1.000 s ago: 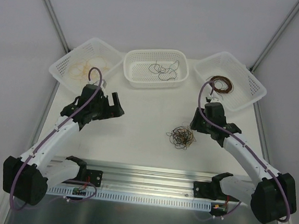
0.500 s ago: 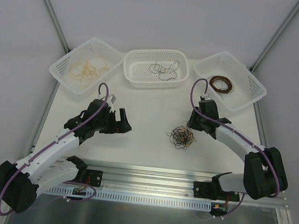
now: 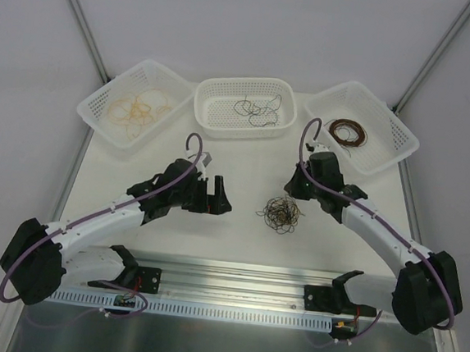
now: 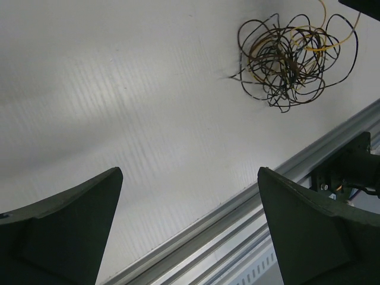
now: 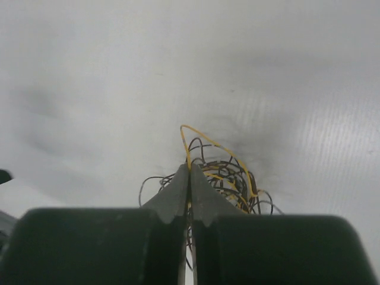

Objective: Untangle the cables

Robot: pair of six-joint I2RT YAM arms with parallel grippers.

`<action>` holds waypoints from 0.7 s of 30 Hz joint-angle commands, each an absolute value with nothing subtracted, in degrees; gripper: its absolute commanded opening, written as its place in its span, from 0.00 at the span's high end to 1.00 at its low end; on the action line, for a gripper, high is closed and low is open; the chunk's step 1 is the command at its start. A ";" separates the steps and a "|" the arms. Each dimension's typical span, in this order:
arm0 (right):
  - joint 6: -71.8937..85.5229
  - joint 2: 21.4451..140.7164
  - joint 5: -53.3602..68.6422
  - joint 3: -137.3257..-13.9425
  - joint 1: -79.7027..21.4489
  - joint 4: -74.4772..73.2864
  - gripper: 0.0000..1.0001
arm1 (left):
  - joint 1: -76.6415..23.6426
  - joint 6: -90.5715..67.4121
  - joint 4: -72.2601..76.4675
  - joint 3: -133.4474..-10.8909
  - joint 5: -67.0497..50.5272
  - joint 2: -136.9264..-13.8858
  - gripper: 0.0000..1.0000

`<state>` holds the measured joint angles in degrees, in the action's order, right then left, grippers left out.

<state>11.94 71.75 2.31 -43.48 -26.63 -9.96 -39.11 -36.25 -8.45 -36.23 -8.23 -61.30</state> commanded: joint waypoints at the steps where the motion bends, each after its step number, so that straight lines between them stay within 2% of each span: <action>1: 10.81 67.07 2.99 -48.42 -30.31 -11.33 0.99 | -42.27 -36.13 -0.36 -40.59 -5.98 -64.58 0.01; 14: 11.60 61.52 4.04 -53.44 -38.67 -11.69 0.99 | -50.09 -30.42 18.98 -41.66 -2.55 -72.42 0.03; 21: 12.48 61.44 4.83 -54.75 -40.69 -11.43 0.99 | -54.31 -23.47 25.13 -41.84 3.95 -77.42 0.04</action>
